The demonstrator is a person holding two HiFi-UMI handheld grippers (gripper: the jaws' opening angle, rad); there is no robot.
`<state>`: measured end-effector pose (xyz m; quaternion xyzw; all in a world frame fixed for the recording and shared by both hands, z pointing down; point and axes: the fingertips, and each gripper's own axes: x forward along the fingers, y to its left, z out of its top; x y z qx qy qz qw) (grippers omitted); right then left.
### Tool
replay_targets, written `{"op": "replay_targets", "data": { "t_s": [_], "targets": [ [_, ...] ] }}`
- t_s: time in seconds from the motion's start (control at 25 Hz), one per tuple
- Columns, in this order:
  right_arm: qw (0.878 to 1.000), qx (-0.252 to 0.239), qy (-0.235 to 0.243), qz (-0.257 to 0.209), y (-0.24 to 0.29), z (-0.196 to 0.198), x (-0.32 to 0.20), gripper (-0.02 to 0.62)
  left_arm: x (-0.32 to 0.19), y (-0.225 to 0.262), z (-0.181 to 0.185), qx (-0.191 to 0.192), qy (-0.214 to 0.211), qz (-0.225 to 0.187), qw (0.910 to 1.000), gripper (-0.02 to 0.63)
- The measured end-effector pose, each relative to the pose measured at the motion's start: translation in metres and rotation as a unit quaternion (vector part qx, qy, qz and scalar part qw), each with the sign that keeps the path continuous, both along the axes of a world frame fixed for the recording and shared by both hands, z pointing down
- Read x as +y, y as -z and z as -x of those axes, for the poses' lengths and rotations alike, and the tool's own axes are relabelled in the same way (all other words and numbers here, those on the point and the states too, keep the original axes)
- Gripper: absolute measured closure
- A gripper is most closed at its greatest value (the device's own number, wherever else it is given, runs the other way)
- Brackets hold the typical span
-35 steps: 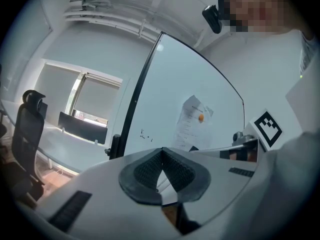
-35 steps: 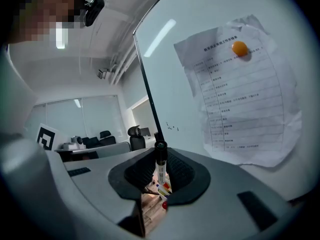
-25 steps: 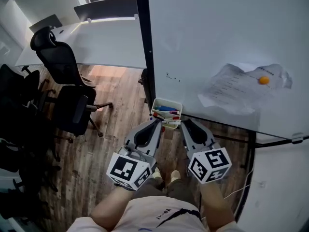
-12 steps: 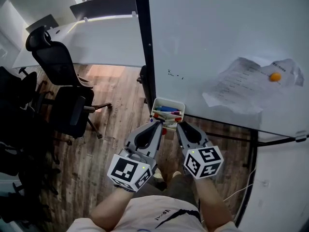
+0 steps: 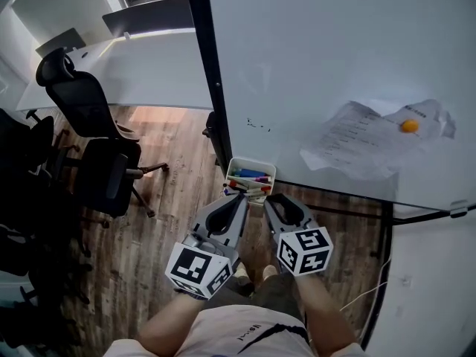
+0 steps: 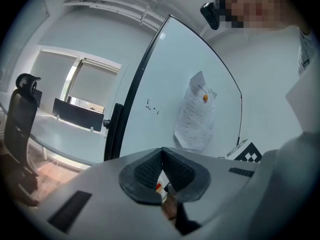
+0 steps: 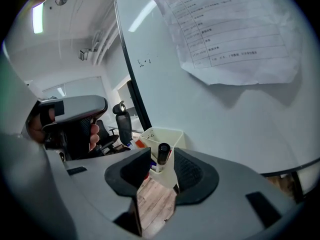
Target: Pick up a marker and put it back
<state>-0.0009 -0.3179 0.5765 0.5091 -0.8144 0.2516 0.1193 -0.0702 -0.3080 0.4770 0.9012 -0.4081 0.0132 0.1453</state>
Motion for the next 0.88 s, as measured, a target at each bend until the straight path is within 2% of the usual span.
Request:
{"op": "replay_targets", "data": {
  "t_s": [0.28,0.44,0.88],
  "targets": [
    [1.000,0.004,-0.014,-0.006,0.031,-0.026,0.009,0.466,0.015,0.014,-0.012,-0.010,0.006,0.004,0.9999,0.598],
    [1.000,-0.002,-0.002,-0.025,0.057,-0.029,0.017,0.472,0.028,0.020,-0.022,-0.012,0.012,0.006,0.9998,0.598],
    [0.991,-0.055,0.056,-0.112,0.151,-0.023,0.049,0.584,0.061,0.065,-0.043,-0.009,0.034,-0.021,0.9992,0.598]
  ]
}}
